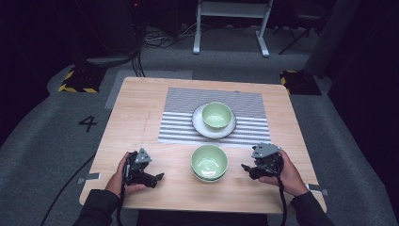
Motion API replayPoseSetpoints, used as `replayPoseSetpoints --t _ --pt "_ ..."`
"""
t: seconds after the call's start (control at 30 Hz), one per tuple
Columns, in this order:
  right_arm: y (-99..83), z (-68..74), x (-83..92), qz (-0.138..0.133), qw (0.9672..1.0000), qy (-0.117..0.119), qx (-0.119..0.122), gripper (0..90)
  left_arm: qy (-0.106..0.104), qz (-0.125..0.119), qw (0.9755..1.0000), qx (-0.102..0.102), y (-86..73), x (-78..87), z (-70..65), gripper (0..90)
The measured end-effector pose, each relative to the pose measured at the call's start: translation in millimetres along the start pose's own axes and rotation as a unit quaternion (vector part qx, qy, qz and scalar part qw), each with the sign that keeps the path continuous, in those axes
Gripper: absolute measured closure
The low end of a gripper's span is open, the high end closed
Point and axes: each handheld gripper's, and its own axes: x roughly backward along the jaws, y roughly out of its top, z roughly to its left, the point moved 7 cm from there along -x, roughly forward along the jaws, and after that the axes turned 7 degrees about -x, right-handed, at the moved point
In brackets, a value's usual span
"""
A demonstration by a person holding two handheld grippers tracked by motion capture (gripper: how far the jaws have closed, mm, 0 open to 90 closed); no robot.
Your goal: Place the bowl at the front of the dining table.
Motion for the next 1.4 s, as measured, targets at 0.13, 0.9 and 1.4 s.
replayPoseSetpoints --t 0.13,0.9,1.4 --pt "-6.6 -1.4 -0.6 0.004 0.9999 -0.001 -0.011 21.4 0.000 0.000 1.0000 0.000 0.0 0.0 0.0 0.4" --pt "-57.0 -16.5 1.3 0.013 0.9971 0.003 -0.074 18.9 0.000 0.000 1.0000 0.001 0.0 -0.1 -0.2 0.4" --pt "-96.0 -29.3 10.1 -0.036 0.9856 0.031 -0.162 15.2 0.001 0.001 1.0000 -0.003 0.6 -0.4 0.9 0.4"
